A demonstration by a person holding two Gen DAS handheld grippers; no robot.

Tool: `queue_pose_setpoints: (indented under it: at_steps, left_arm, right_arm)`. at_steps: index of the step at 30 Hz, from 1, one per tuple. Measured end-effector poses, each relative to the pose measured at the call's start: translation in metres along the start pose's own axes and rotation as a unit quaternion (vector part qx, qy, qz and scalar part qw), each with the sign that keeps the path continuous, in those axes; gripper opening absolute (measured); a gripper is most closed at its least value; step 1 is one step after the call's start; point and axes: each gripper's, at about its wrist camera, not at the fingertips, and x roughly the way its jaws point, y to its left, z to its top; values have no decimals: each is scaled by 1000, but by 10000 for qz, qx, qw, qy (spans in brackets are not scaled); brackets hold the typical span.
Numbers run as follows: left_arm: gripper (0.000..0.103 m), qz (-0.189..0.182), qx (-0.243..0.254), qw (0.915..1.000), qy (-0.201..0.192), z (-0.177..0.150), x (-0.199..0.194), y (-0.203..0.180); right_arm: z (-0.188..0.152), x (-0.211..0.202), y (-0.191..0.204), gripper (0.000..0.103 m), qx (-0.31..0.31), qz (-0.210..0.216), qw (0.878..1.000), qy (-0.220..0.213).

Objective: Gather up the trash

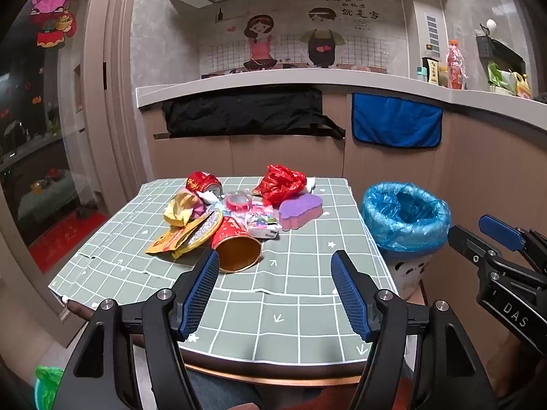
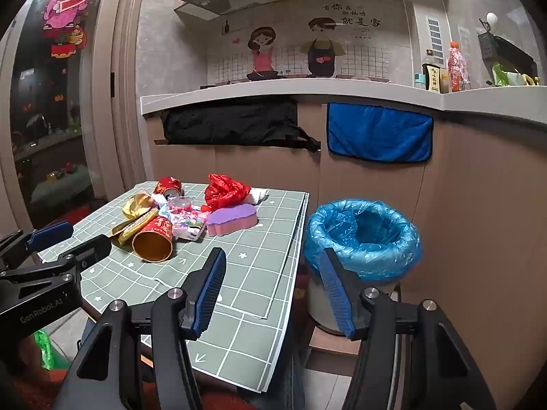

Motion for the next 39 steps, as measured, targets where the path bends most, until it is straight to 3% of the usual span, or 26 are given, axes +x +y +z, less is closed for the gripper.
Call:
queue_pose_setpoints:
  at_steps: [39]
  left_arm:
    - [68,-4,3,10000,-18,0,0,0]
  right_arm:
    - [-1,5,0,54,68,9,9999,109]
